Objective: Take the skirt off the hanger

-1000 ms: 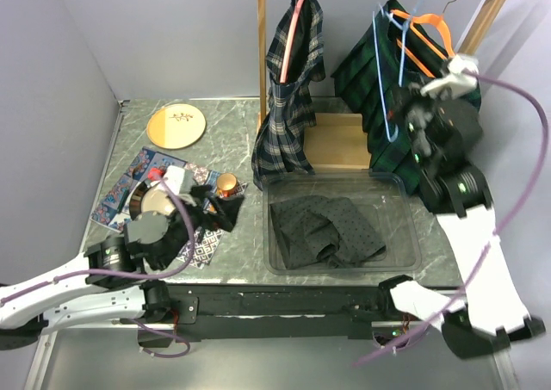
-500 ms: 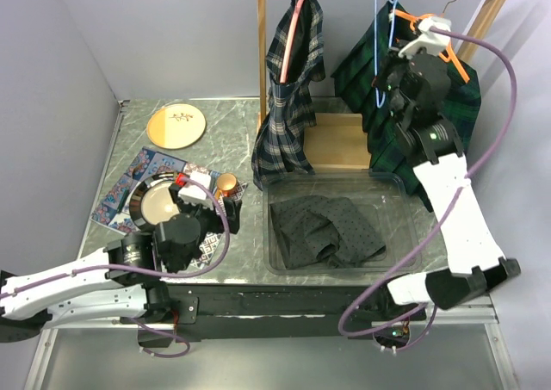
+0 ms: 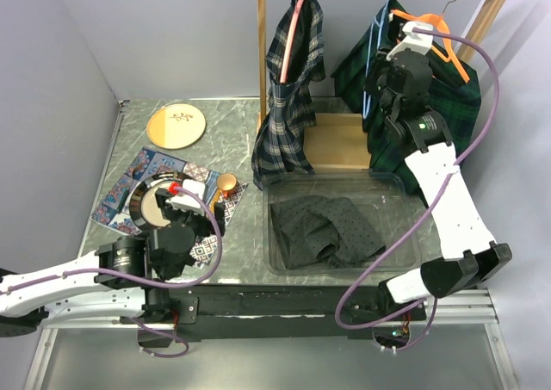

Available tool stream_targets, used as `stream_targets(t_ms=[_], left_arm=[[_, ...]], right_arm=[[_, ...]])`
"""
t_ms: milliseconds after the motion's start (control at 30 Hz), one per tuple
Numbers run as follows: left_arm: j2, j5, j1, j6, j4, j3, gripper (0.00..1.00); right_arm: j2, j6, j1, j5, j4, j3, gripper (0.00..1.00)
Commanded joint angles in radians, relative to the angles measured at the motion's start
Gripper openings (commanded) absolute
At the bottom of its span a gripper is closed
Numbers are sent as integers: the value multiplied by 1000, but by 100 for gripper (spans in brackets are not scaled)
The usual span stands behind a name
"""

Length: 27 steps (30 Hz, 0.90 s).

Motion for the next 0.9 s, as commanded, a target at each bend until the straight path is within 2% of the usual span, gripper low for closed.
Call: stream_targets(t_ms=[0,133,233,367,467,500,633,733,867], left_arm=[[-19,-66,-20,-18,-30,14,97],[-25,-46,-25,-6,-13,10,97],[-16,-34,-26,-1,-10,11,97],[17,-39,-26,-12,-28,21,97],[39,-40,-26,-21,-39,25,97],[42,-37,-28,-15,-38,22,97],[59,-46,-31,-33,-55,36,97],[48,-49,-33,-32,-52,34,97],[1,-34,-34,-11,-22,22,97]], right_arm=[[-96,21,-4,-59,-87,50,50],[-115,-27,-4,-86,-150,119,52],[-115,-96,-11,-19,-135,139,50],[-60,-154,-63,18,-210,241,50],[-28,-148,-164,-59,-258,318,50],[-14,-143,-195,-144,-294,342,51],[78,-137,-325,-283,-422,517,54],[115,-127,-410,-388,-445,538,57],[146,-157,-458,-425,-425,553,66]])
